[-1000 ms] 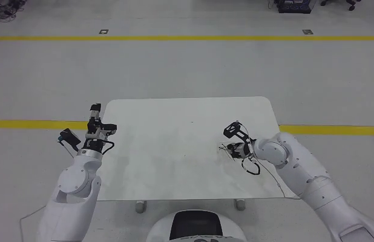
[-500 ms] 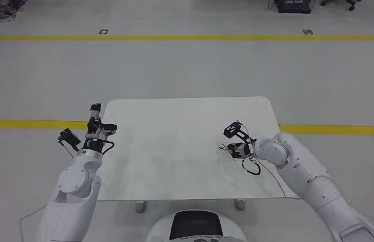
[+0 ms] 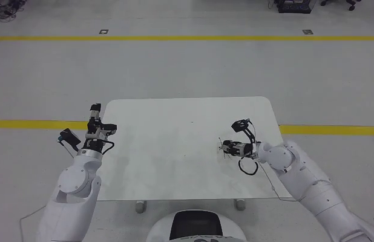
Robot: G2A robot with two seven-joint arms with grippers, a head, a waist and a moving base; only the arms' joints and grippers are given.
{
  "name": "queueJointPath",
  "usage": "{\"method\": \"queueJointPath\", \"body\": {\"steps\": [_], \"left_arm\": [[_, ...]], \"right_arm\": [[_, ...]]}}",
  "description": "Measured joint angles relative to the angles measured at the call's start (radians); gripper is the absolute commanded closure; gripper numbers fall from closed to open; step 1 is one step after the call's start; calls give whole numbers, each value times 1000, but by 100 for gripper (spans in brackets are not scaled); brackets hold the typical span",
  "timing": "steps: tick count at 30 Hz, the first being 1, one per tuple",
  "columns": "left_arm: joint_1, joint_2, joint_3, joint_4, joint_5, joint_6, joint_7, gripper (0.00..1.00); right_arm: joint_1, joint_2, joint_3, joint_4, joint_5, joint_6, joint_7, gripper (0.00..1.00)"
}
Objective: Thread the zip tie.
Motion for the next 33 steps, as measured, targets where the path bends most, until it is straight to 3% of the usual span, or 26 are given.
{"method": "queueJointPath", "body": {"steps": [13,19,26,33], "left_arm": [[0,0,0,0,0,0,0,0],[0,0,0,0,0,0,0,0],[0,0,0,0,0,0,0,0],[0,0,0,0,0,0,0,0]], "right_arm": [[-5,1,5,2,20,4,-4,100],[-95,3,30,-11,128,0,-132,100],[-197,14,61,-55,303,0,-175,100],[-206,15,67,-61,328,0,-172,100]]}}
